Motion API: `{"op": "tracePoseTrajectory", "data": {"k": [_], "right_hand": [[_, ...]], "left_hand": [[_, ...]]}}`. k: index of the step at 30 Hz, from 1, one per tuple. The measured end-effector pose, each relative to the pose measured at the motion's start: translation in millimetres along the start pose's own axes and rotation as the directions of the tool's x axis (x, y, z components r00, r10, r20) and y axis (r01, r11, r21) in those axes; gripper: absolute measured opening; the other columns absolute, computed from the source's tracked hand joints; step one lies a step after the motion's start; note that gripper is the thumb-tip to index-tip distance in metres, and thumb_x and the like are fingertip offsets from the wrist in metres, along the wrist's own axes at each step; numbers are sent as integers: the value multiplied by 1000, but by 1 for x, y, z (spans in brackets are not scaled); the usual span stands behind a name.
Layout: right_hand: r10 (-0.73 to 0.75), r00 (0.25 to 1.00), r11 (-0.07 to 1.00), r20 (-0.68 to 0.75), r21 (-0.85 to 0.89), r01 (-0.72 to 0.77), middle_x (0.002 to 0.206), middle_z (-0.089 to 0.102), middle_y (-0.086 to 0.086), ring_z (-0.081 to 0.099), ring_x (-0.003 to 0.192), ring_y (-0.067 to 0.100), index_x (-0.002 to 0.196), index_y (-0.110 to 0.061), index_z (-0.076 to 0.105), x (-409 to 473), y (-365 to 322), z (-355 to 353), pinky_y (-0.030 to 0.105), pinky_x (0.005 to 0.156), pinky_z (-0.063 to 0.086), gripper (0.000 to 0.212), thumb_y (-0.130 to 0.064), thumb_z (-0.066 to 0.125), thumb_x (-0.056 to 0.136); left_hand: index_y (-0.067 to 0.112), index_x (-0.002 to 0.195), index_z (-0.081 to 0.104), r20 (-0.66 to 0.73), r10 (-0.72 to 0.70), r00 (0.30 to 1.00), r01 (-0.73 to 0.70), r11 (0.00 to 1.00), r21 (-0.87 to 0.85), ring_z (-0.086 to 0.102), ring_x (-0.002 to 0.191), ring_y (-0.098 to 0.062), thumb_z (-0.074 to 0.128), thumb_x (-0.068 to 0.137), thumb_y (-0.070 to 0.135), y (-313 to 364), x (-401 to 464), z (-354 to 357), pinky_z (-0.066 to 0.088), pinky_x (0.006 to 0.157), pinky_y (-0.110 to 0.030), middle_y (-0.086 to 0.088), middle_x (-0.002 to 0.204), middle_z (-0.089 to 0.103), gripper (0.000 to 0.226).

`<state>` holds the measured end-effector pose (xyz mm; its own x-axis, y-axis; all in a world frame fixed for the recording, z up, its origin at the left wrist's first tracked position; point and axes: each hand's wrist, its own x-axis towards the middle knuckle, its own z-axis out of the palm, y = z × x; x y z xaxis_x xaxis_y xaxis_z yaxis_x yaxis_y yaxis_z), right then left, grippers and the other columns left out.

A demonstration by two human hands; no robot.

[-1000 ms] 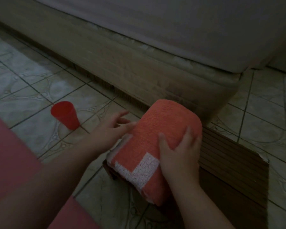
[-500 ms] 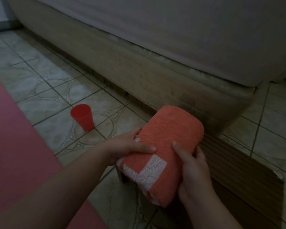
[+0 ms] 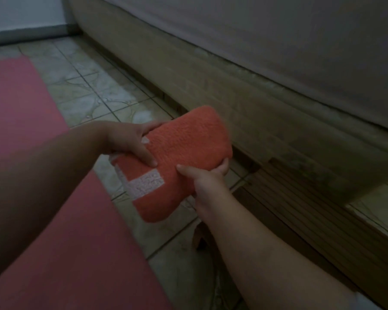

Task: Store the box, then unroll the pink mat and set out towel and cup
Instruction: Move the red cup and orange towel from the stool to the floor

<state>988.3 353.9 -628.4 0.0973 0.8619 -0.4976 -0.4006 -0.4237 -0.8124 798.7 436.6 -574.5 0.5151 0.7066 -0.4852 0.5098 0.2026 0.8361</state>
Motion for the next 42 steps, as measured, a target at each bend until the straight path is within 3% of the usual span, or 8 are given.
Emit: {"op": "tracePoseTrajectory", "data": {"k": [5, 9, 13, 17, 24, 30, 35, 42], "right_hand": [[112, 980, 989, -164, -78, -126, 142, 38, 12, 54, 96, 24, 144, -44, -14, 16, 23, 7, 47, 88, 48, 137, 9, 79, 59], [225, 928, 936, -297, -198, -290, 143, 32, 10, 45, 121, 33, 149, -33, -6, 32, 35, 2, 53, 94, 45, 128, 4, 80, 62], [348, 920, 869, -178, -307, -388, 144, 45, 15, 50, 126, 35, 145, -12, 33, 46, 39, 3, 50, 102, 45, 85, -2, 71, 70], [459, 867, 790, -192, -358, -497, 145, 36, 17, 40, 129, 43, 150, -22, 6, 53, 42, -1, 62, 101, 33, 98, -7, 70, 78], [583, 791, 699, -187, -380, -605, 151, 20, 23, 26, 134, 47, 150, -11, 11, 60, 41, -5, 60, 101, 32, 78, -13, 59, 88], [578, 793, 712, -190, -358, -604, 150, 27, 23, 31, 134, 44, 146, -10, 23, 62, 44, -4, 59, 103, 31, 64, -19, 55, 91], [544, 806, 750, -235, -294, -592, 148, 30, 23, 34, 132, 43, 149, -16, 14, 64, 46, -5, 59, 101, 34, 78, -16, 61, 86], [421, 867, 842, -265, -242, -483, 145, 38, 18, 45, 124, 37, 149, -19, 21, 60, 47, -4, 49, 84, 41, 88, -10, 70, 75]], "left_hand": [[55, 129, 28, -16, -109, 994, 110, 966, 235, 61, 103, -16, 87, 55, 8, -41, 29, 10, 57, 75, -34, 6, 117, 58, 105], [46, 143, 14, -6, -152, 988, 141, 902, 409, 55, 98, -7, 85, 60, 15, -66, 52, 24, 48, 64, -14, 15, 110, 52, 114], [40, 145, 14, -46, -118, 992, 126, 878, 462, 50, 113, -15, 85, 58, 14, -84, 66, 29, 47, 90, -32, 9, 123, 48, 116], [42, 145, 13, -80, -94, 992, 122, 838, 531, 45, 119, -17, 86, 54, 17, -96, 77, 28, 43, 95, -34, 4, 134, 44, 119], [27, 150, -2, -162, -202, 966, 259, 722, 641, 31, 138, -29, 83, 62, 21, -111, 88, 47, 34, 109, -41, -13, 154, 22, 122], [23, 149, 12, -426, 125, 896, 234, 682, 693, 12, 144, -28, 59, 76, 47, -121, 53, 108, 14, 117, -46, -9, 158, 11, 90], [45, 135, -32, -522, 134, 842, 360, 582, 730, -15, 143, -41, 36, 59, 79, -158, 39, 182, -13, 108, -60, -6, 157, -20, 108], [37, 132, -39, -574, 292, 765, 415, 459, 786, 19, 141, -43, 48, 87, 57, -168, 58, 189, 26, 104, -58, -18, 158, 6, 100]]}}
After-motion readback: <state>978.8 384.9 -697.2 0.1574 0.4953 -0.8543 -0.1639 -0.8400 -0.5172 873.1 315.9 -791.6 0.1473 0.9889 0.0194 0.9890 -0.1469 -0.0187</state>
